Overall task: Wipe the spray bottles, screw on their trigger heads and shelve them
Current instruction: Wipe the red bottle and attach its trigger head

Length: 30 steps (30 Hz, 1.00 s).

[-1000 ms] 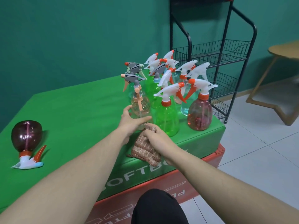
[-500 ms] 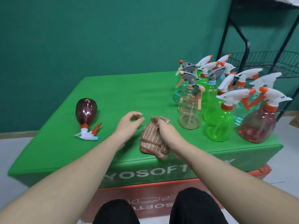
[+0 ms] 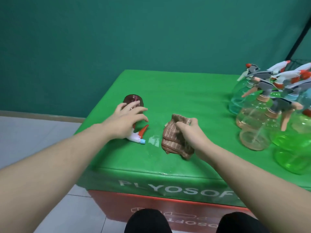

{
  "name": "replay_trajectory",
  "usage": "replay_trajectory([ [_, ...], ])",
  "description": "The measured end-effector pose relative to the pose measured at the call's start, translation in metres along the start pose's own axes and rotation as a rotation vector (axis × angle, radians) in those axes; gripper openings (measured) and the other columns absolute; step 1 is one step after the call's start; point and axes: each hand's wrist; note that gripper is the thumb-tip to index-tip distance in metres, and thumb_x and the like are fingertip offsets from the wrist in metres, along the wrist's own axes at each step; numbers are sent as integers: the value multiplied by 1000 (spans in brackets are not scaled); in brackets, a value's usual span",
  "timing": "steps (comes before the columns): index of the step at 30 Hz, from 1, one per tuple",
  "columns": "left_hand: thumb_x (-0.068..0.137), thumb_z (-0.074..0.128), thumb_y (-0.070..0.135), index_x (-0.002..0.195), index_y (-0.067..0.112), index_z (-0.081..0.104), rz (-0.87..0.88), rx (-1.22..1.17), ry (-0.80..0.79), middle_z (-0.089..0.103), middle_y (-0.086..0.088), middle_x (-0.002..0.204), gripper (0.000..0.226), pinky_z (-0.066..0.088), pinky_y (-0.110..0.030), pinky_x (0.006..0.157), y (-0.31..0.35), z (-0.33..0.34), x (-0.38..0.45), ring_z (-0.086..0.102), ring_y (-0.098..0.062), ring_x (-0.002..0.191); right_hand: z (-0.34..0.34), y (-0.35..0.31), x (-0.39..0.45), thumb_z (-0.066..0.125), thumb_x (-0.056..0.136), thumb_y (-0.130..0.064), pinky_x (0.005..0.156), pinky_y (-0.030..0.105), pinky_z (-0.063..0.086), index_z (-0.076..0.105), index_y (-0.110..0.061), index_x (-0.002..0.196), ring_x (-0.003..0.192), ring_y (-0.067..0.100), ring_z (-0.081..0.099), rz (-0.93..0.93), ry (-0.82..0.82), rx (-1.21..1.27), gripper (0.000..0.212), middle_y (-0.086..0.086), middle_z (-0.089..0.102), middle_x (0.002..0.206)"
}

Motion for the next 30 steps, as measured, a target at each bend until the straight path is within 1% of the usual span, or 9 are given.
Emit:
replay_trajectory([
  [3, 91, 62, 10, 153, 39, 38, 40, 233, -75, 0, 6, 173, 72, -8, -53, 124, -17, -4, 5, -13, -19, 159, 7, -5, 7, 62, 91, -32, 95, 56, 54, 40, -19, 115, 99, 30, 68, 14, -23, 29, 34, 11, 64, 106],
  [8, 93, 54, 8, 151, 40, 40, 96, 384, -101, 4, 11, 172, 67, -3, -53, 126, -33, -3, 20, -8, -19, 160, 9, 1, 24, 63, 63, -44, 92, 58, 56, 50, -20, 114, 100, 34, 71, 11, -38, 48, 58, 16, 70, 110],
  [10, 94, 55, 13, 148, 42, 44, 105, 385, -77, 15, 13, 170, 61, -1, -52, 127, -36, -2, 26, -2, -18, 159, 7, 2, 25, 62, 71, -38, 86, 49, 60, 56, -18, 109, 88, 29, 73, 7, -54, 69, 44, 11, 73, 100],
  [12, 94, 61, 27, 143, 43, 50, 114, 378, -51, 31, 14, 163, 53, 2, -55, 125, -35, -3, 30, 10, -19, 157, 3, 7, 27, 57, 89, -24, 62, 29, 56, 57, -17, 93, 62, 14, 66, -6, -48, 64, 8, 1, 71, 77],
  [14, 90, 66, 38, 139, 44, 55, 119, 353, -39, 43, 15, 151, 50, 4, -61, 123, -30, -4, 33, 22, -18, 151, -3, 12, 29, 50, 98, -16, 54, 22, 45, 57, -18, 84, 49, 6, 59, -8, -20, 77, 15, -7, 64, 60],
  [18, 85, 66, 52, 137, 41, 55, 101, 255, -38, 54, 18, 134, 54, 6, -69, 121, -14, -1, 29, 39, -10, 139, -17, 11, 28, 45, 99, -19, 59, 24, 44, 57, -20, 79, 52, 9, 59, -16, 63, 66, 23, -6, 64, 62],
  [21, 84, 61, 61, 129, 40, 56, 84, 205, -17, 58, 18, 124, 49, 25, -58, 120, 6, 1, 22, 48, -11, 128, -27, 7, 21, 48, 91, -24, 72, 32, 58, 64, -14, 91, 68, 14, 71, -58, 126, 76, 20, 1, 76, 80],
  [24, 86, 57, 69, 128, 40, 57, 78, 186, 47, 60, 16, 123, 51, 42, -39, 100, 27, 1, 16, 53, -13, 120, -40, 4, 12, 46, 83, -24, 87, 43, 60, 69, -10, 103, 88, 29, 74, -110, 149, 81, 34, 11, 77, 97],
  [30, 86, 45, 80, 133, 40, 55, 71, 84, 61, 60, 15, 123, 63, 40, -32, 93, 73, 2, 1, 52, -11, 113, -68, 0, -13, 42, 100, -22, 57, 25, 41, 54, -19, 78, 59, 16, 55, -134, 211, 54, 25, -3, 59, 67],
])
Point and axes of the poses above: each hand's wrist, its own x-axis towards the middle knuckle, its own z-axis out of the palm, y = z × x
